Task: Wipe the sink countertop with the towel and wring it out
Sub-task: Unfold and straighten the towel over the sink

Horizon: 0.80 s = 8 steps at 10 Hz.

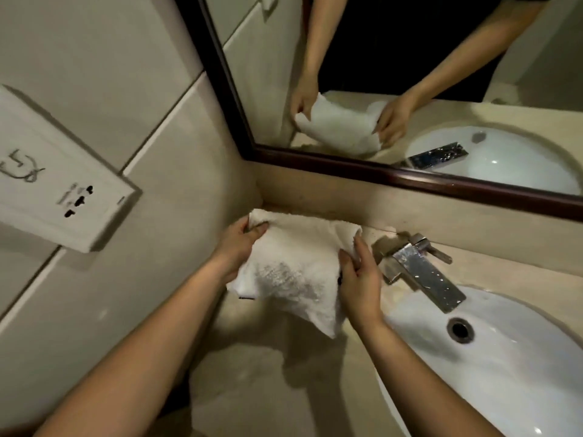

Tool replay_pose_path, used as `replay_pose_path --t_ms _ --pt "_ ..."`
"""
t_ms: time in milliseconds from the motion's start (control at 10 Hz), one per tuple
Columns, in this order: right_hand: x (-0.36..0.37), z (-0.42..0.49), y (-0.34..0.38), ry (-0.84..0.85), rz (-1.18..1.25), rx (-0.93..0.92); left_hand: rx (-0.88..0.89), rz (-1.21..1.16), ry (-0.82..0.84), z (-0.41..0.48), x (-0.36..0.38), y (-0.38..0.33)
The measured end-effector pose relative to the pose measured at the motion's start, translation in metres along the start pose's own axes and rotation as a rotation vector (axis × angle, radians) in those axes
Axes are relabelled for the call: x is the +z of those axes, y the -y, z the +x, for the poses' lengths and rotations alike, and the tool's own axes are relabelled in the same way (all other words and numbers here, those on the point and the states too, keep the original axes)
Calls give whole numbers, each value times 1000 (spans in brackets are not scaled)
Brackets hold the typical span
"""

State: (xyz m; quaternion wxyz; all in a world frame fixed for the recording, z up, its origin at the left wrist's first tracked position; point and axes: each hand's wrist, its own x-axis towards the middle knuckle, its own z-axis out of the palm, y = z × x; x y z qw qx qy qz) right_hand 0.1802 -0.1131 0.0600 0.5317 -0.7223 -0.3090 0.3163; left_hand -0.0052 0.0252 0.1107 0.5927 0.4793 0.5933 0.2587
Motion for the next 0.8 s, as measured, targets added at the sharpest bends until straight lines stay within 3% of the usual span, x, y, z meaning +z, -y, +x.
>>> replay_pose_path --t_ms 200,300,400,500,600,800 --pt "44 55 -58 84 -16 142 69 263 -118 86 4 44" --pt "56 72 -67 121 -186 131 158 458 -202 114 10 59" --pt "61 73 -71 34 -360 22 311 867 -221 113 20 85" --pt "60 77 -75 11 -386 0 509 1156 -128 103 27 108" --pt "62 75 -79 39 -390 -8 492 1286 3 98 25 130" --pt "48 69 -76 54 -608 -2 441 1326 -34 94 31 136"
